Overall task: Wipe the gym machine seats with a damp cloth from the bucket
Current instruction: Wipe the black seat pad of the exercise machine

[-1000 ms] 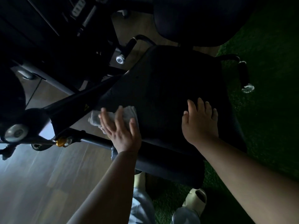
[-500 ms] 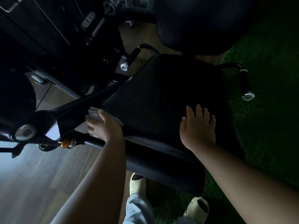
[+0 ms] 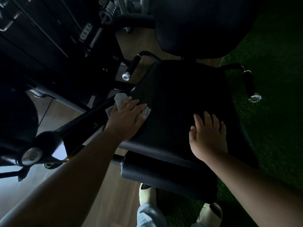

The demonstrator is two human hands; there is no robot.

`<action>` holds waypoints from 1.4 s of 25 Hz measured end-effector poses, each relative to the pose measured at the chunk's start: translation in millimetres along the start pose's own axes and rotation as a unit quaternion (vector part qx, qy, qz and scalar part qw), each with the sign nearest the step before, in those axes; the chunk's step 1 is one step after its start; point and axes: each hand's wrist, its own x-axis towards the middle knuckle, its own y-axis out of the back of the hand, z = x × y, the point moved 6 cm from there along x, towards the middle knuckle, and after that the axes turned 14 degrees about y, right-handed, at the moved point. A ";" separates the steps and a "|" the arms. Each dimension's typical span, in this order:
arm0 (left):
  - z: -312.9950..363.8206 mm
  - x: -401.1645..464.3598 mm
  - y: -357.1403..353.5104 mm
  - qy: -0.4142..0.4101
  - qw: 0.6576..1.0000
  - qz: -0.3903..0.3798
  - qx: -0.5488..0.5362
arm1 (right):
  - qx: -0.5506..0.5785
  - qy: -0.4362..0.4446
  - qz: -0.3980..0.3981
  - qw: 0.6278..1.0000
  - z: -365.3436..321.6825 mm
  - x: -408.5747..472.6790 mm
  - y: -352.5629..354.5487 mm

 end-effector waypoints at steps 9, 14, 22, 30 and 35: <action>-35.6 -39.3 -9.8 0.145 0.989 0.028 -0.032 | 0.018 -0.027 -0.007 0.999 -0.7 -1.7 5.8; 16.5 9.0 2.9 -0.007 0.999 -0.036 -0.035 | 0.046 -0.029 0.003 0.999 1.5 -0.3 4.8; -8.5 -32.2 11.2 0.025 1.000 -0.014 -0.007 | 0.018 0.011 -0.044 0.999 11.5 8.8 10.5; 82.7 9.4 -10.3 0.040 0.999 -0.033 -0.001 | 0.052 0.020 0.007 0.998 23.7 11.2 16.9; 60.4 -15.5 -7.9 -0.066 0.996 -0.065 0.006 | 0.109 0.022 0.006 0.994 26.7 10.6 19.3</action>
